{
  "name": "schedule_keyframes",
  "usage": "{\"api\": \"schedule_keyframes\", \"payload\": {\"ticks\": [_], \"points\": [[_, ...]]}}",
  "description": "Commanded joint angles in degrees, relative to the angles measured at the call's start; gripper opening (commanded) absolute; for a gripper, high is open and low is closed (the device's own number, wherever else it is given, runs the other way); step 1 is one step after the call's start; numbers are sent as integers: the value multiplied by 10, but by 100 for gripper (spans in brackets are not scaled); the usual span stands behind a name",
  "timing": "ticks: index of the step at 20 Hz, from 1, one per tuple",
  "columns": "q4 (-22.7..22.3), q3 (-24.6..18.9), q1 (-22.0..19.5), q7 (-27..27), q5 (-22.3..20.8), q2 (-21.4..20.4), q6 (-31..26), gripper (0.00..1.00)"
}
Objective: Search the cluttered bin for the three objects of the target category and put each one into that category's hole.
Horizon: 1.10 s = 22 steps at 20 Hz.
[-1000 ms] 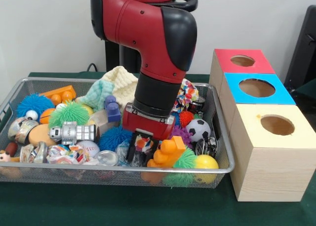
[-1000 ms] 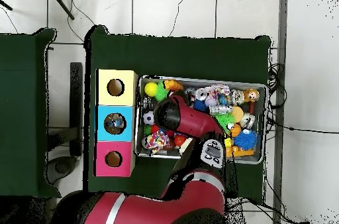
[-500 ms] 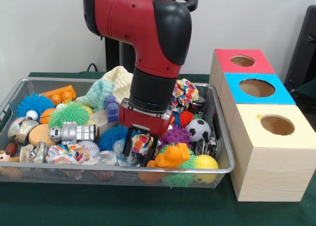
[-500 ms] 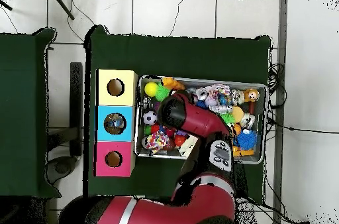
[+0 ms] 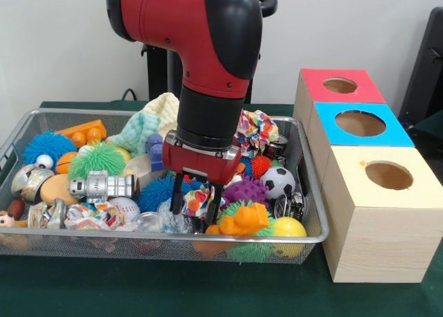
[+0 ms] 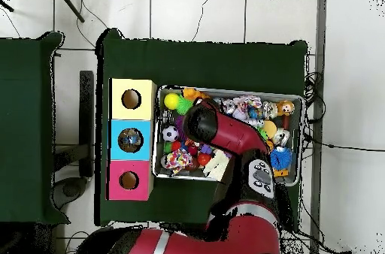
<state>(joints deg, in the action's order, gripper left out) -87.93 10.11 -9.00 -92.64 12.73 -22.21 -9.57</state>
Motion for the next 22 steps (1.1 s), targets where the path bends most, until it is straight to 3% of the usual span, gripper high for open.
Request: {"api": "schedule_keyframes", "payload": {"ticks": [1, 8, 22], "points": [[-42, -75, -25, -80, -15, 9, -10, 100], [-48, -119, -65, -92, -13, 31, 32, 100], [-52, -103, -70, -94, -6, -1, 3, 100]]}}
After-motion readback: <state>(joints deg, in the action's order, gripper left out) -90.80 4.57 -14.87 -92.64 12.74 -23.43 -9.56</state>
